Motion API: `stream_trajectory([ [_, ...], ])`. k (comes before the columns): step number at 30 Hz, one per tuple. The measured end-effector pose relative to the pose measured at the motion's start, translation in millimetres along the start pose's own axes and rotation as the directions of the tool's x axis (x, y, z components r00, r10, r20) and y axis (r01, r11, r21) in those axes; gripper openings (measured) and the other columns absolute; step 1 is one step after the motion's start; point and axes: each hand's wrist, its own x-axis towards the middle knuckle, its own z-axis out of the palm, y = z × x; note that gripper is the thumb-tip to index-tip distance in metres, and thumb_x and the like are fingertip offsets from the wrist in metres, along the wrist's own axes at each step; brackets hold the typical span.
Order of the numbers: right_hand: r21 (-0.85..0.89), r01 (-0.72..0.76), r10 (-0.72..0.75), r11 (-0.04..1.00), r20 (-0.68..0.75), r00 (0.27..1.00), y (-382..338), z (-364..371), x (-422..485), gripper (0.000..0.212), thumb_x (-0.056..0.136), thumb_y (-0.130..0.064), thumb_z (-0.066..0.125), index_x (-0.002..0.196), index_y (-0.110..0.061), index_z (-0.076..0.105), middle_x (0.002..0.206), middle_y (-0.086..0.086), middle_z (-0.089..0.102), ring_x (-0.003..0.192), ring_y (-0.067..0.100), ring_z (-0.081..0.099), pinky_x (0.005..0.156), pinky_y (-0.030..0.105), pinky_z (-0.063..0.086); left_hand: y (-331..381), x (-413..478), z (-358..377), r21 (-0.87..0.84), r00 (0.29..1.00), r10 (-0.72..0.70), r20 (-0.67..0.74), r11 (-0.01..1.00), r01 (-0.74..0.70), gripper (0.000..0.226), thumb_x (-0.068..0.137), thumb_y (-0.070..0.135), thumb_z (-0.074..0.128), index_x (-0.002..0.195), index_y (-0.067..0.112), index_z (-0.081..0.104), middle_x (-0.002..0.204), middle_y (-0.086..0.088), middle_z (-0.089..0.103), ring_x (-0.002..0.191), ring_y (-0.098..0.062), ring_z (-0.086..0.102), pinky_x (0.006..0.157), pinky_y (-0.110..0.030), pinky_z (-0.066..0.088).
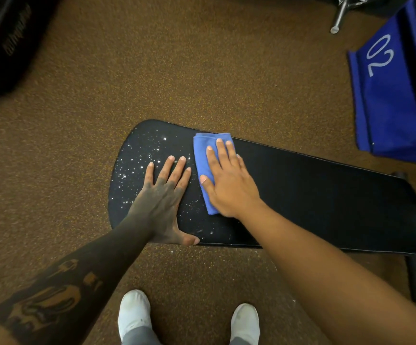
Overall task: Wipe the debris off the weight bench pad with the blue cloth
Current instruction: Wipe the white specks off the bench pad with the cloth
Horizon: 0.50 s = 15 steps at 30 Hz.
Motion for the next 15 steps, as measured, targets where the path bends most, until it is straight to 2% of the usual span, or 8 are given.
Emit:
stream_trajectory([
  [3, -0.033, -0.098, 0.096, 0.995, -0.046, 0.994, 8, -13, 22, 0.067, 0.101, -0.045, 0.027, 0.157, -0.014, 0.008, 0.165, 0.013, -0.007, 0.151, 0.03, -0.012, 0.122, 0.051, 0.003, 1, 0, 0, 0.0, 1.0, -0.003, 0.001, 1.0, 0.003, 0.157, 0.045, 0.109, 0.03, 0.155, 0.008, -0.021, 0.164, -0.013, -0.029, 0.151, -0.033, -0.028, 0.122, -0.063, -0.003],
  [5, -0.052, -0.088, 0.084, 0.995, -0.081, 0.993, -1, -19, 33, 0.067, 0.101, -0.046, 0.026, 0.157, -0.016, 0.008, 0.165, 0.014, -0.009, 0.151, 0.032, -0.013, 0.121, 0.055, -0.002, 0, 1, 0, 0.006, 1.0, -0.003, 0.001, 1.0, 0.003, 0.157, 0.045, 0.109, 0.03, 0.154, 0.009, -0.022, 0.164, -0.013, -0.03, 0.151, -0.033, -0.028, 0.122, -0.063, -0.003],
  [7, -0.033, -0.057, 0.055, 0.998, -0.061, 0.997, -7, -17, 37, 0.064, 0.102, -0.045, 0.024, 0.157, -0.022, 0.003, 0.165, 0.011, -0.01, 0.151, 0.032, -0.013, 0.119, 0.059, -0.001, 0, 1, 1, 0.008, 1.0, -0.002, -0.005, 1.0, 0.002, 0.158, 0.045, 0.109, 0.031, 0.155, 0.009, -0.022, 0.164, -0.014, -0.028, 0.151, -0.033, -0.027, 0.122, -0.063, -0.004],
  [10, -0.023, -0.099, 0.099, 0.995, -0.017, 0.995, -5, -7, 27, 0.062, 0.103, -0.044, 0.024, 0.157, -0.023, 0.001, 0.166, 0.008, -0.009, 0.151, 0.031, -0.012, 0.119, 0.061, 0.006, 0, 1, 2, 0.025, 1.0, -0.004, -0.017, 1.0, 0.004, 0.157, 0.044, 0.109, 0.03, 0.155, 0.009, -0.019, 0.165, -0.014, -0.026, 0.152, -0.033, -0.025, 0.122, -0.063, -0.004],
  [15, -0.061, 0.101, -0.1, 0.993, 0.026, 0.995, 13, -2, -5, 0.063, 0.102, -0.044, 0.026, 0.158, -0.022, 0.005, 0.166, 0.008, -0.005, 0.152, 0.028, -0.01, 0.121, 0.052, 0.009, 1, 0, 1, 0.02, 1.0, -0.01, -0.025, 1.0, 0.011, 0.158, 0.044, 0.108, 0.031, 0.157, 0.008, -0.014, 0.166, -0.014, -0.022, 0.153, -0.033, -0.022, 0.122, -0.063, -0.003],
])
